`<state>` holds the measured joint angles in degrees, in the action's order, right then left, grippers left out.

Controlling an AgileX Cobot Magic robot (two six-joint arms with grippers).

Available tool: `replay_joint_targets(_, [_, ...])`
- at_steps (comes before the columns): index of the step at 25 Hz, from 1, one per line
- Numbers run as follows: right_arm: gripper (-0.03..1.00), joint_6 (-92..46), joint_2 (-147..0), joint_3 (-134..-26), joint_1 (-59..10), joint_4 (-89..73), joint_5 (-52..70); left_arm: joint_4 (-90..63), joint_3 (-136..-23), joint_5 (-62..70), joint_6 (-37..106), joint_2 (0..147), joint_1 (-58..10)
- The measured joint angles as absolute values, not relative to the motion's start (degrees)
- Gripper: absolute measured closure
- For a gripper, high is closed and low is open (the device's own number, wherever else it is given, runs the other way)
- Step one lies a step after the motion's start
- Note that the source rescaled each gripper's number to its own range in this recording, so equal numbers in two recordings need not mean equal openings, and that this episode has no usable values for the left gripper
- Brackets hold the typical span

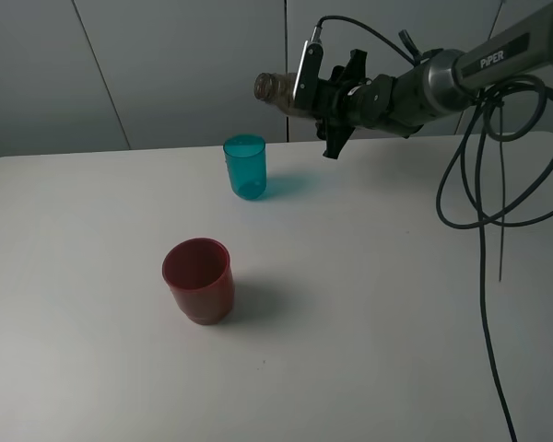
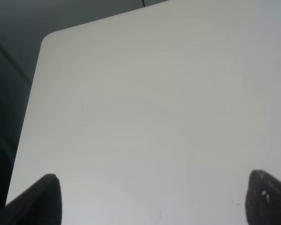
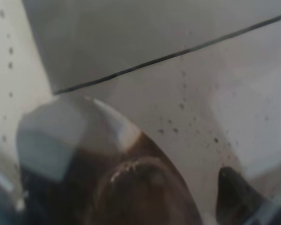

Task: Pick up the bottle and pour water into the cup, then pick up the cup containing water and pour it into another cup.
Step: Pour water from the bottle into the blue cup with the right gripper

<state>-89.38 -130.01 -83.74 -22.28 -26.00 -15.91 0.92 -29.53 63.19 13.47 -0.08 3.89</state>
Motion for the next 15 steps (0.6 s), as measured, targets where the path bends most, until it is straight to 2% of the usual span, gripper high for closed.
replay_joint_targets(6, [0.95,-97.81,-130.01,-84.37,-22.28,-27.79,-17.01,0.92,-29.53,63.19,13.47,-0.08,3.89])
replay_joint_targets(15, [0.95,-99.42,-131.96,-86.91,-22.52,-29.43,-16.85,0.92,-29.53,63.19,13.47,-0.08,3.89])
